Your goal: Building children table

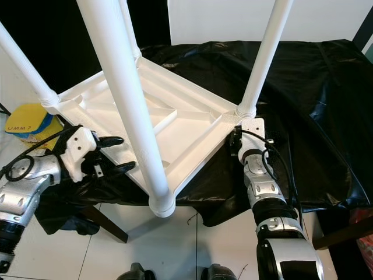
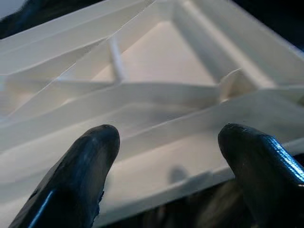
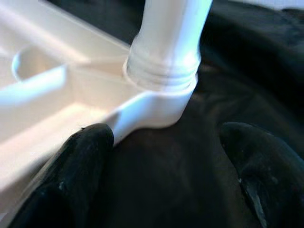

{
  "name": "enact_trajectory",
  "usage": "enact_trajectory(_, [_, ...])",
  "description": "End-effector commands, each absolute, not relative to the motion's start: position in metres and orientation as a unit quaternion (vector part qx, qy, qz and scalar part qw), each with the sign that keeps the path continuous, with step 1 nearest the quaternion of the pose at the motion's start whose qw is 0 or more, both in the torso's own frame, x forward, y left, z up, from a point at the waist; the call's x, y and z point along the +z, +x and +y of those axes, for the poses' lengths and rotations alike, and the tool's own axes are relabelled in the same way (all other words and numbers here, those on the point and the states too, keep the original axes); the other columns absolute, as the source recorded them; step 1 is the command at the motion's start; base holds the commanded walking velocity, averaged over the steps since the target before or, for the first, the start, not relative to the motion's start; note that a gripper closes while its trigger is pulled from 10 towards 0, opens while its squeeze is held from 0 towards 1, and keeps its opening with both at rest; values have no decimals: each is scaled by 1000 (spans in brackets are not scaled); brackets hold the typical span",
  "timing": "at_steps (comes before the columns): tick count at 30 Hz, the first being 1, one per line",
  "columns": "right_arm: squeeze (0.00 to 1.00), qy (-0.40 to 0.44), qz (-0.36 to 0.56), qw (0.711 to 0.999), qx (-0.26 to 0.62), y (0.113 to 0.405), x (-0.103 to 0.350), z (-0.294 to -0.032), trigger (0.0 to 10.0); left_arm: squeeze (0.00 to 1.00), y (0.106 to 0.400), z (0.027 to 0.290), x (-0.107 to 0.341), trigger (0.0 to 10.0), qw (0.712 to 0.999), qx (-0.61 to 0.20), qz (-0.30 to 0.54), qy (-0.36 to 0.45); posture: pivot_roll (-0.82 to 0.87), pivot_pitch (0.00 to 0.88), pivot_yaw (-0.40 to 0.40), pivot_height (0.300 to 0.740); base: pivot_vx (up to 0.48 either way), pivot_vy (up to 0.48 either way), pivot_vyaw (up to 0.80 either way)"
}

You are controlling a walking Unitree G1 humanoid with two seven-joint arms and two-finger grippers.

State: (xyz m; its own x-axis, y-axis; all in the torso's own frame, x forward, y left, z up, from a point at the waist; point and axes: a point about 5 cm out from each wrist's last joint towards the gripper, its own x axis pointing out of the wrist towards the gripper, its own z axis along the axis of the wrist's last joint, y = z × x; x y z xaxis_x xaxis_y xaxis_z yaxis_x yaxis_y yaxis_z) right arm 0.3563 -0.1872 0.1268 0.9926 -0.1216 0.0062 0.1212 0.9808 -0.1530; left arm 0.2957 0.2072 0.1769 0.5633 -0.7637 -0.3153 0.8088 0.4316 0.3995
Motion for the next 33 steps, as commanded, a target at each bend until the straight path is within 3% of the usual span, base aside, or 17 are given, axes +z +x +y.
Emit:
enact_trajectory(1, [0, -69, -35, 996, -43, 354, 136, -182, 10000, 0, 292, 212, 175, 10000, 825, -488, 59, 279, -3, 96, 12, 740, 0, 0, 0])
enact_trajectory(9, [0, -64, -66, 995, -25, 338, 137, -188, 10000, 0, 291, 220, 164, 10000, 796, -505, 97, 318, -7, 96, 12, 740, 0, 0, 0])
enact_trajectory(18, [0, -72, -93, 981, 155, 289, 138, -184, 10000, 0, 297, 215, 157, 10000, 757, -548, 109, 337, -53, 93, 34, 740, 0, 0, 0])
enact_trajectory(33, [0, -68, -85, 980, 169, 276, 138, -186, 10000, 0, 304, 210, 140, 10000, 700, -577, 135, 398, -66, 88, 49, 740, 0, 0, 0])
